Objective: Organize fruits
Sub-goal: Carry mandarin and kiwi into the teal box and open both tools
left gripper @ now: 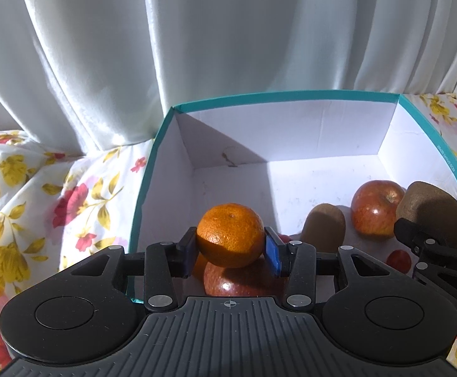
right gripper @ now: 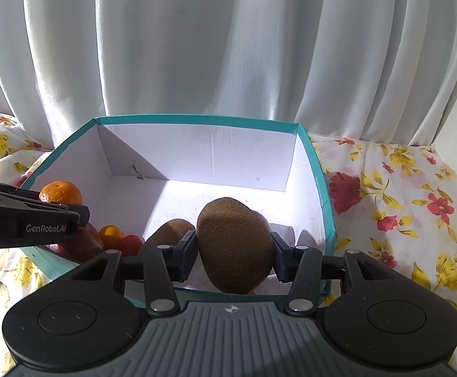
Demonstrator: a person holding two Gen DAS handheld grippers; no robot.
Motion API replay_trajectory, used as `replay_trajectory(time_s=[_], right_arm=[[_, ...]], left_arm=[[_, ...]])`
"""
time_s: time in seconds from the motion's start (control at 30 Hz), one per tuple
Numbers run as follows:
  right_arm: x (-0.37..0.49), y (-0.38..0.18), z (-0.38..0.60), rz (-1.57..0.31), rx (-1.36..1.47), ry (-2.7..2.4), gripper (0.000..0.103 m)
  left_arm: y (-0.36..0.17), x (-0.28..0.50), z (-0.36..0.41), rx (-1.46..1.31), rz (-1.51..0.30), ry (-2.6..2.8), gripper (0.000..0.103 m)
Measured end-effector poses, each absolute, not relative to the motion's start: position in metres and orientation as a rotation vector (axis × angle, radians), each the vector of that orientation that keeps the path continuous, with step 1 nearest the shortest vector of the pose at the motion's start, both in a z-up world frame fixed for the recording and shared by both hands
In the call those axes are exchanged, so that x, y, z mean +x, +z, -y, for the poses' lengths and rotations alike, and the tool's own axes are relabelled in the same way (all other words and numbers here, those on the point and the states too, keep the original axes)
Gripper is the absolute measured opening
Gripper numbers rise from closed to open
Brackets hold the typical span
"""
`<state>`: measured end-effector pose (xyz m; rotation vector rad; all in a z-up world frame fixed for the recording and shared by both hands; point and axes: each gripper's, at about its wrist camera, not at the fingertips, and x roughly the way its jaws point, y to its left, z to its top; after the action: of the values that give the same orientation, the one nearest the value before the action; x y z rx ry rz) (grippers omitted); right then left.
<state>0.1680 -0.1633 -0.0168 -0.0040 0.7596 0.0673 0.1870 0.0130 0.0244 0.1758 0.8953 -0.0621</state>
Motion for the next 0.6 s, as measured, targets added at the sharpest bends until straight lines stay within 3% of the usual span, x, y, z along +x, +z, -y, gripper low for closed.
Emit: replay_trajectory(time_s=[0.1, 0.17, 0.2, 0.23, 0.27, 0.3, 0.33, 0.43, 0.53, 0.6], right_arm=[[0.168, -0.019, 0.163, -0.770, -0.005, 0.067, 0.048], [0.169, -0.020, 0.163, -0.772, -0.007, 0.064, 0.048], [0.169, -0.020, 0.162, -0.772, -0.013, 0.060, 0.050], [0.169, -0.019, 0.161, -0.767, -0.024, 0.052, 0.058], [0.169, -0.018, 0.160, -0.755, -0.039, 0.036, 0.067], [0.167, -0.016, 0.159, -0.736, -0.055, 0.021, 0.083], [0.165, -0.014, 0.158, -0.713, -0.067, 0.011, 0.089], [0.160, -0.007, 0.159, -0.677, -0.070, 0.013, 0.092], [0.157, -0.004, 0.163, -0.671, -0.055, -0.017, 0.103], [0.151, -0.003, 0.168, -0.676, -0.011, -0.007, 0.103]], left_arm=[[0.024, 0.188, -0.012, 0.185, -0.893, -0.062, 0.049], [0.023, 0.188, -0.011, 0.189, -0.899, -0.073, 0.058], [0.022, 0.188, -0.010, 0.186, -0.901, -0.084, 0.068], [0.022, 0.188, -0.010, 0.183, -0.904, -0.093, 0.076], [0.022, 0.187, -0.010, 0.180, -0.900, -0.095, 0.077], [0.022, 0.186, -0.010, 0.179, -0.889, -0.098, 0.077], [0.023, 0.184, -0.009, 0.182, -0.882, -0.102, 0.081], [0.024, 0.182, -0.008, 0.197, -0.876, -0.093, 0.083], [0.025, 0.178, -0.011, 0.190, -0.875, -0.094, 0.088], [0.027, 0.174, -0.013, 0.187, -0.875, -0.097, 0.088]])
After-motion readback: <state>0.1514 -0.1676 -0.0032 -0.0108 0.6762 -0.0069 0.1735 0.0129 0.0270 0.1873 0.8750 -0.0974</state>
